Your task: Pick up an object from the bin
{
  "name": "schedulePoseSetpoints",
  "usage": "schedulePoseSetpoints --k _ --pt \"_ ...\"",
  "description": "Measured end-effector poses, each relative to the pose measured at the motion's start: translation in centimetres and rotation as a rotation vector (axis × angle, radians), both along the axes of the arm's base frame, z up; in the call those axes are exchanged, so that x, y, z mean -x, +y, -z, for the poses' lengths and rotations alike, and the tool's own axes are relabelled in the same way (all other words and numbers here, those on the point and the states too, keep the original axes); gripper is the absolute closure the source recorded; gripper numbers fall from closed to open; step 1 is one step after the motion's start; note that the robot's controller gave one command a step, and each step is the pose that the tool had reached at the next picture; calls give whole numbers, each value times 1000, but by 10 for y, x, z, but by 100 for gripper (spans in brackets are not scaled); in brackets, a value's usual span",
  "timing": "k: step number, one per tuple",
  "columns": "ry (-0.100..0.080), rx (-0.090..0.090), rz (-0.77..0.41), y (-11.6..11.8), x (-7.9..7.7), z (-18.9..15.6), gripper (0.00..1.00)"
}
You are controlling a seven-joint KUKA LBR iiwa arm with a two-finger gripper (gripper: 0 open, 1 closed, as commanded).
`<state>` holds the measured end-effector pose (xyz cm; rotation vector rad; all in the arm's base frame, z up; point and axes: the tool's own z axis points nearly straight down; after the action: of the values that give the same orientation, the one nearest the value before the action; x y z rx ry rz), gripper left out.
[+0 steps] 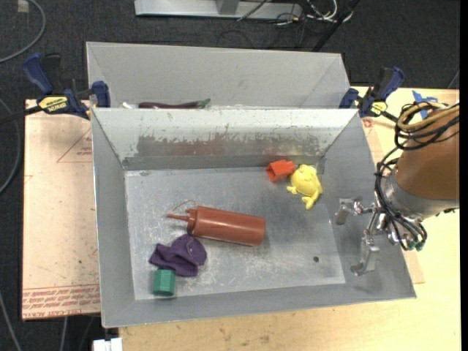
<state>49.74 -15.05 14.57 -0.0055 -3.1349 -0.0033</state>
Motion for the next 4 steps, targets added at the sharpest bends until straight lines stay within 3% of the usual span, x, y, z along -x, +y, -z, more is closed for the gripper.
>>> schedulePoseSetpoints --k 1,2,3,4 --pt "-7 2 -3 1 -2 -4 0" --pt "-12 5 -58 27 -24 26 0" --pt "-7 -2 -204 52 -38 60 0" --pt "-10 2 -224 71 -57 71 0"
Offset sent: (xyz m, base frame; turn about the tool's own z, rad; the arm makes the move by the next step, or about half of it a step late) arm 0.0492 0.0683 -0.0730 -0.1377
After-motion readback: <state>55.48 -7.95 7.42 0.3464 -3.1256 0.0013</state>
